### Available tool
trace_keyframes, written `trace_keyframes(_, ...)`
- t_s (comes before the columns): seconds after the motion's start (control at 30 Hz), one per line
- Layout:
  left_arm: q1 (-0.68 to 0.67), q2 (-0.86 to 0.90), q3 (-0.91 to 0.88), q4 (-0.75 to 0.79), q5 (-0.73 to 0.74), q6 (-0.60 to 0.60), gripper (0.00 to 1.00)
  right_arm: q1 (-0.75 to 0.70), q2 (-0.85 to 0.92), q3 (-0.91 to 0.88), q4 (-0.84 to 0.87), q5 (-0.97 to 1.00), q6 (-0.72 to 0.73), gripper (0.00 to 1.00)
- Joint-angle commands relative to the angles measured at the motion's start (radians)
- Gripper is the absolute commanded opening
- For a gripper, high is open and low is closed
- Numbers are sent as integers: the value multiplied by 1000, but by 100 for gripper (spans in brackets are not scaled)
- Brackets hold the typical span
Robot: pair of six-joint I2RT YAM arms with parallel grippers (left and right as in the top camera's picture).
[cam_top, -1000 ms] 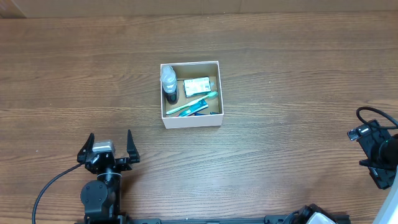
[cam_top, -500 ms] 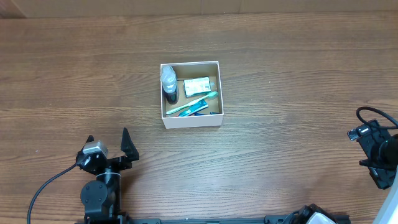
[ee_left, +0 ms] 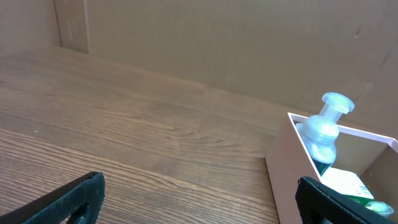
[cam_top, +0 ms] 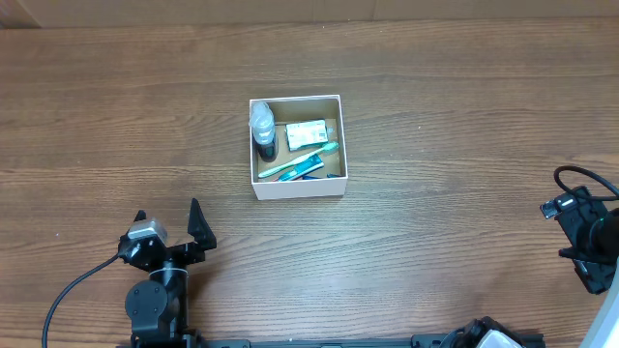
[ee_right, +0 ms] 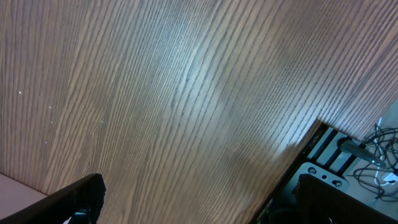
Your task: Pack container
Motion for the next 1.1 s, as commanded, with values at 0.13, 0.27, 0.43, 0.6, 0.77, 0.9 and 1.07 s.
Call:
trace_keyframes(0.13,6,-12,-5,5,-13,-10,100,-3,-3,8,4,1,1,100)
trace_keyframes(0.27,6,-12,-5,5,-13,-10,100,15,14,8,4,2,1,100)
trace_keyframes(0.43,6,-12,-5,6,-13,-10,100,232,13,8,17,2,1,100)
trace_keyframes(0.6,6,-12,-5,6,-13,-10,100,629,-35,8,65,1,1,100)
trace_keyframes(0.77,6,-12,-5,5,-13,-10,100,813,-123,6,197,21,1,100)
trace_keyframes(0.9,6,-12,-5,5,-13,-10,100,864,-211,-50,558,21,-30,100)
trace_keyframes(1.07,6,-12,-5,6,-13,-10,100,842,-423,-408,1116,13,-29,100)
